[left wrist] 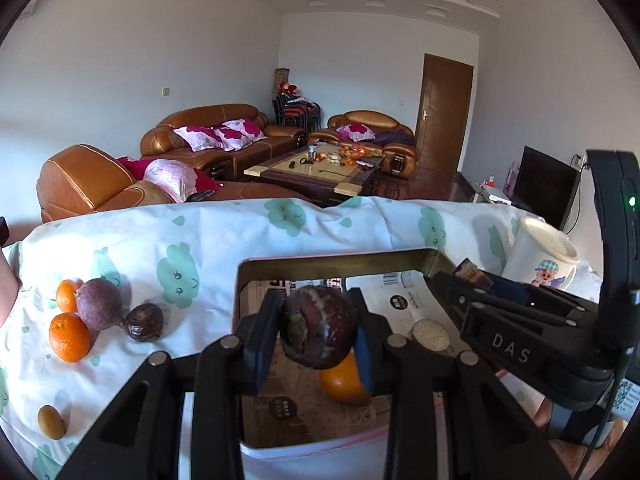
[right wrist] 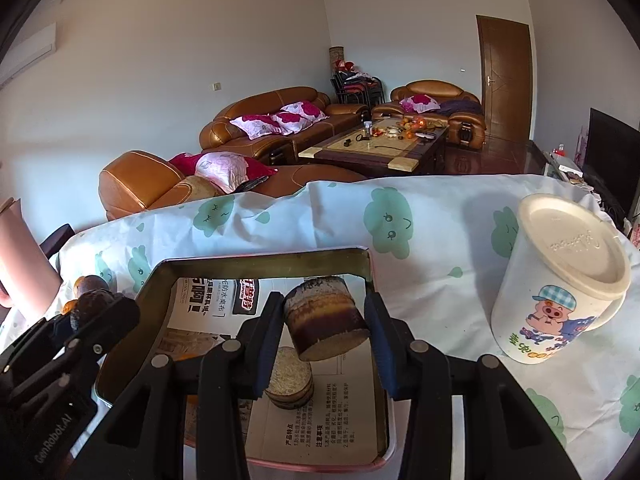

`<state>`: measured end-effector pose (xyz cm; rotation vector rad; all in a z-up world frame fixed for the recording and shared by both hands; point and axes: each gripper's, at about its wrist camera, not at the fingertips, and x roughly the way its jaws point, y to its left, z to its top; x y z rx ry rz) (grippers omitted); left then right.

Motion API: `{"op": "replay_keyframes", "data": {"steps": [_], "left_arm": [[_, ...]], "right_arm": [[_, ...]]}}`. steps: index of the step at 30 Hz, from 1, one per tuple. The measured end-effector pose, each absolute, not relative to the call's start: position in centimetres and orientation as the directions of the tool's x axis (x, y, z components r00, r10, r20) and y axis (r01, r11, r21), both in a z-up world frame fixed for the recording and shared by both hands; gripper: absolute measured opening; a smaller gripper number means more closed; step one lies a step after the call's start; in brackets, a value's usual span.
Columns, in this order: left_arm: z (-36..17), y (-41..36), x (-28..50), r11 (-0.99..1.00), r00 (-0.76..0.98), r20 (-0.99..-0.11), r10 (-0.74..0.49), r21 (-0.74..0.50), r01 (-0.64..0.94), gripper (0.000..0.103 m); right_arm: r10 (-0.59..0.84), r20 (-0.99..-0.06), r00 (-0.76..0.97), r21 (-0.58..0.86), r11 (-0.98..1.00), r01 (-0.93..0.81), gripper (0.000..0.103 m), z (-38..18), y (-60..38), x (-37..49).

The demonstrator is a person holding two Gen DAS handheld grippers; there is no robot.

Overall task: Organize fruits
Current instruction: 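Carry passion fruit and cookie into the tin box and open both grippers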

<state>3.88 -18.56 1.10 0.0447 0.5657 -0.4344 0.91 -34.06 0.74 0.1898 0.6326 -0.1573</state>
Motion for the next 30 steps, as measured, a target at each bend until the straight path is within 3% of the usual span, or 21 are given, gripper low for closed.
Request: {"op": "replay_keyframes", "data": {"steps": [11, 17, 19, 20, 21, 26, 30], "left_arm": [[0.2, -19.3, 4.3, 0.923, 0.751, -0.56, -0.35, -0.069, 0.379, 0.037], [1.2, -18.7, 1.9, 0.94, 0.829, -0.469, -0.304, -0.007, 0.341, 0.077], [1.4, -18.5, 1.6, 0.941, 0.839, -0.455, -0.299, 0.005, 0.338, 0.095], [1.6, -18.5, 1.4, 0.941, 0.844, -0.447, -0.297, 0.011, 0.337, 0.103], [1.8, -18.5, 1.1, 0.943, 0.854, -0.433, -0.29, 0.023, 0.332, 0.103], [2.1, -18.7, -0.7, 0.944, 0.895, -0.389, -0.218, 0.147, 0.294, 0.103], [2.1, -17.1, -0.8, 0.955, 0.895, -0.404, -0.19, 0.134, 0.263, 0.103]], "right_arm": [[0.002, -0.627, 0.779, 0.193, 0.969, 0.152, 0.044, -0.4, -34.1, 1.9], [0.023, -0.598, 0.801, 0.25, 0.955, 0.159, 0.046, 0.2, -34.7, 1.3], [0.029, -0.571, 0.82, 0.289, 0.942, 0.169, 0.053, 0.5, -35.3, 0.9], [0.039, -0.553, 0.832, 0.314, 0.935, 0.164, 0.068, 0.6, -35.6, 0.7], [0.042, -0.532, 0.845, 0.329, 0.931, 0.161, 0.074, 0.8, -35.8, 0.4], [-0.04, -0.462, 0.886, 0.236, 0.957, 0.166, 0.074, 2.0, -34.1, -0.7], [-0.085, -0.421, 0.903, 0.212, 0.959, 0.19, 0.074, 2.6, -33.9, -1.5]]}}
